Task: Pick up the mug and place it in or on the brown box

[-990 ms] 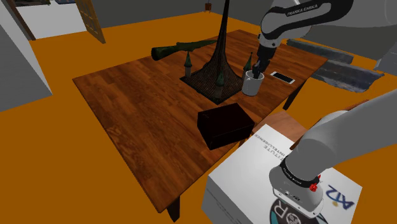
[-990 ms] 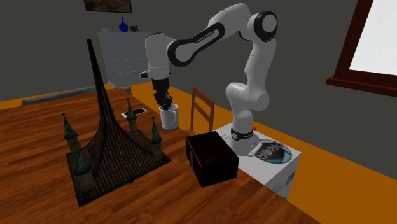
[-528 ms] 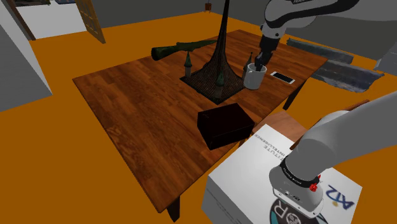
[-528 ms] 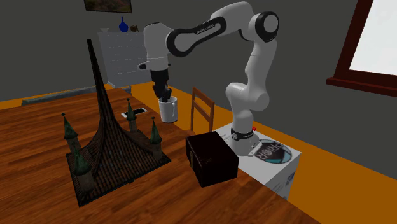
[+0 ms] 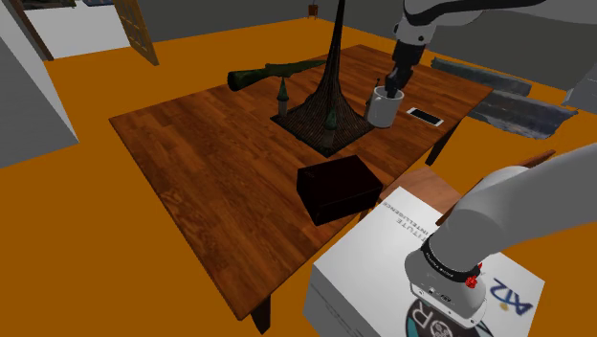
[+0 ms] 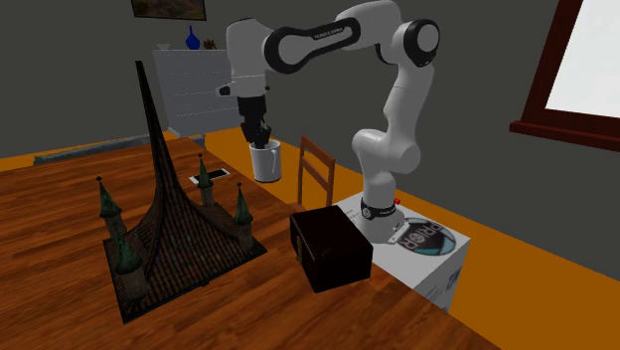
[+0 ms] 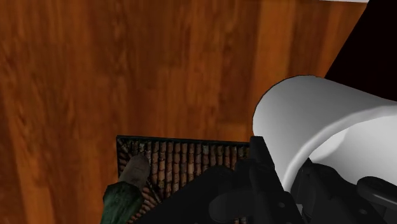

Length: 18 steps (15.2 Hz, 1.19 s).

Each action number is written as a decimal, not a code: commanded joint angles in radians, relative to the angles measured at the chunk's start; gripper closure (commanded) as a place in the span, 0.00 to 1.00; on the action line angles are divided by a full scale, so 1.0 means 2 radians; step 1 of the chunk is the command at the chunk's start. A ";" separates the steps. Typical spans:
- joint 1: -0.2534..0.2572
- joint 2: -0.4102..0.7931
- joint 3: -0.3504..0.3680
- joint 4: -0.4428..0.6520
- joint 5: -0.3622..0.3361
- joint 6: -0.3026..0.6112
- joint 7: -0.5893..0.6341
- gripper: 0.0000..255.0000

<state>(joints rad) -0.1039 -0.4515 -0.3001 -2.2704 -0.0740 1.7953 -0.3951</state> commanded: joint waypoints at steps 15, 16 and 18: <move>0.066 -0.111 0.159 -0.073 0.077 -0.034 0.192 1.00; 0.071 -0.113 0.170 -0.073 0.084 -0.035 0.205 1.00; 0.078 -0.115 0.183 -0.079 0.093 -0.030 0.220 1.00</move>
<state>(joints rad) 0.0467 -0.6769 0.0566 -2.4209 0.1054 1.7333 0.0318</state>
